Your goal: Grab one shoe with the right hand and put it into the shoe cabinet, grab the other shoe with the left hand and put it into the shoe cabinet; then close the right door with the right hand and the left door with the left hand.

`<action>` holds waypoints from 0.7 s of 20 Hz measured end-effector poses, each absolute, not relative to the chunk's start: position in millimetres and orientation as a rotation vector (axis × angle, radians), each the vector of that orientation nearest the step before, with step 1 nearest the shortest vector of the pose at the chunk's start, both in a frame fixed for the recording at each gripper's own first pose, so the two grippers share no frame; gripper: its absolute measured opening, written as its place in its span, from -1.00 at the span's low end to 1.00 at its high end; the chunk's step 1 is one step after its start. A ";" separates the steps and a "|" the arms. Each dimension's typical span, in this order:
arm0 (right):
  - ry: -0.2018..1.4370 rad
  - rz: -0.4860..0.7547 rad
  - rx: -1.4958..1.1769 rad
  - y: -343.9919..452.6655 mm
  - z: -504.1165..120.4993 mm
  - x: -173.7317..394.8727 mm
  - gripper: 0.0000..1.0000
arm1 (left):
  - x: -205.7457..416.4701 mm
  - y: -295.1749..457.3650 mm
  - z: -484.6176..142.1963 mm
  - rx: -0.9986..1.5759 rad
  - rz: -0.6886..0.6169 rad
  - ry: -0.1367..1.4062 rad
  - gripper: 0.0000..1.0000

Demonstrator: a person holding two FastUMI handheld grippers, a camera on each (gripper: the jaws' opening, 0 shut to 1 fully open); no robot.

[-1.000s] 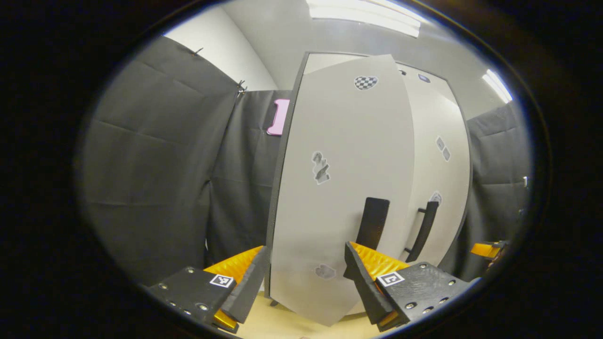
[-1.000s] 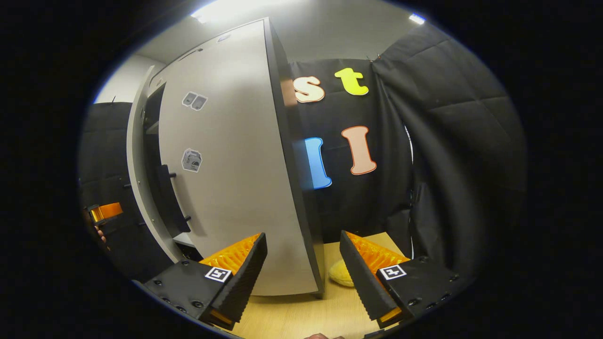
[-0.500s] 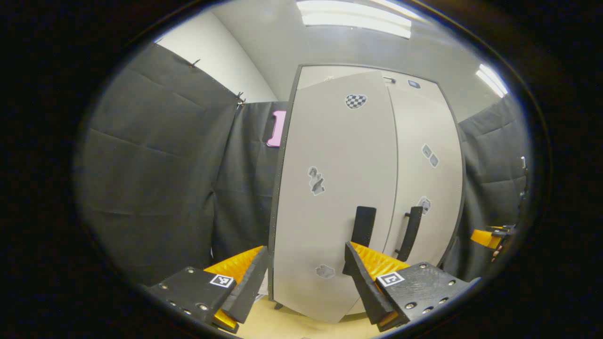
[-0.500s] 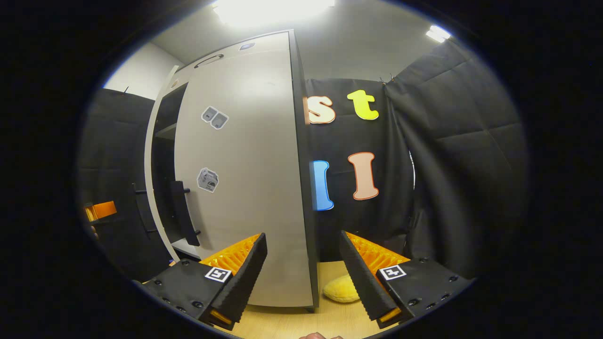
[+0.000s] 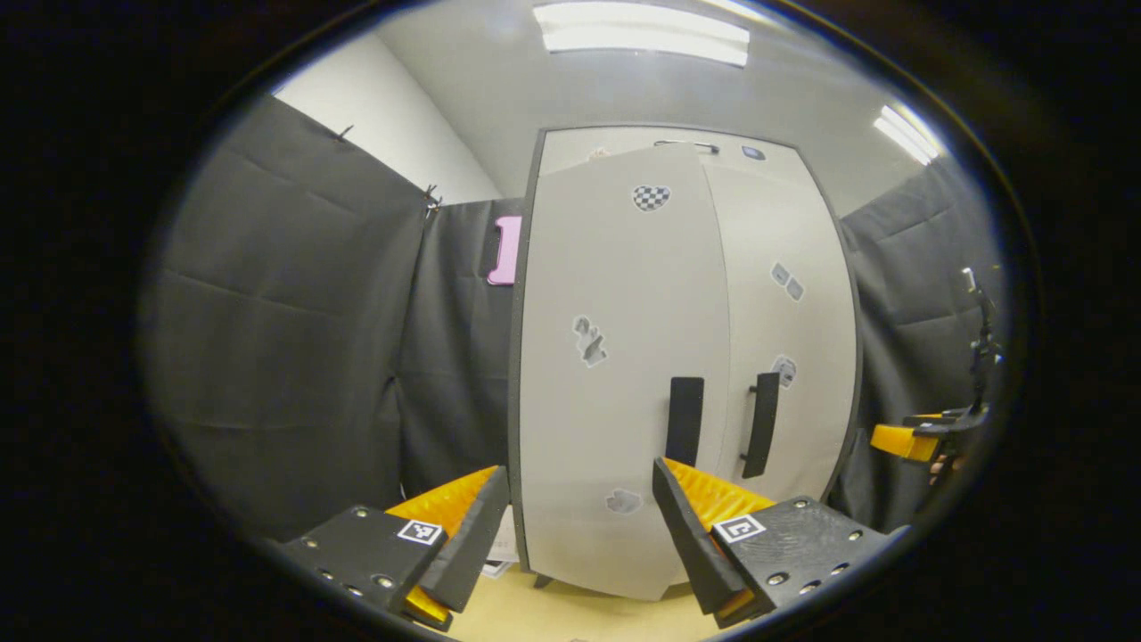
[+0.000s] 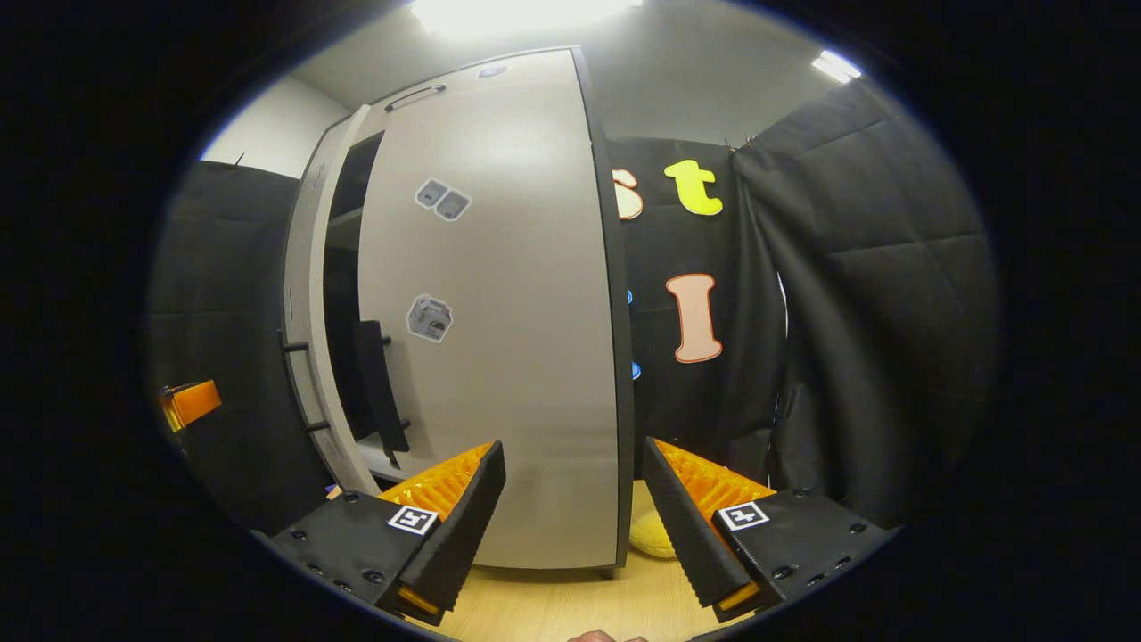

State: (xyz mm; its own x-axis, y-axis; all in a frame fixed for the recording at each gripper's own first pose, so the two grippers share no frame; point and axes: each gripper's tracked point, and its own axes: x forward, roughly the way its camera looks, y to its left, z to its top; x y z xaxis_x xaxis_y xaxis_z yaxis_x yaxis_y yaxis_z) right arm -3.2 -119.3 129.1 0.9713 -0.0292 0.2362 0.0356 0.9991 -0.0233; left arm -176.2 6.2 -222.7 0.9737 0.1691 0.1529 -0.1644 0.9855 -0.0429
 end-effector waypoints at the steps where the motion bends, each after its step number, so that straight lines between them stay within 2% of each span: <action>1: -0.229 -0.037 -0.032 -115.8 124.2 -4.2 0.84 | -176.8 5.4 -222.6 -0.033 0.160 -0.161 1.00; 2: -0.218 -0.039 -0.033 -112.7 119.5 -5.4 0.96 | -177.2 5.0 -223.2 -0.032 0.155 -0.160 1.00; 8: -0.163 -0.037 -0.008 -88.8 96.8 -9.5 0.96 | -183.1 2.4 -234.8 0.018 0.126 -0.127 1.00; 14: -0.189 -0.052 -0.013 -75.7 98.1 -10.5 0.96 | -183.4 1.5 -244.0 0.015 0.097 -0.138 1.00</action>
State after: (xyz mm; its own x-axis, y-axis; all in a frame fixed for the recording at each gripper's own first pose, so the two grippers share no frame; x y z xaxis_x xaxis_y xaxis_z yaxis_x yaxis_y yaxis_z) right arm -10.5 -75.7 98.1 0.9809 -0.0500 0.1880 0.0524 0.9986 -0.0077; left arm -183.4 1.5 -244.0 0.9859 0.0950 0.1377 -0.0971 0.9952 0.0080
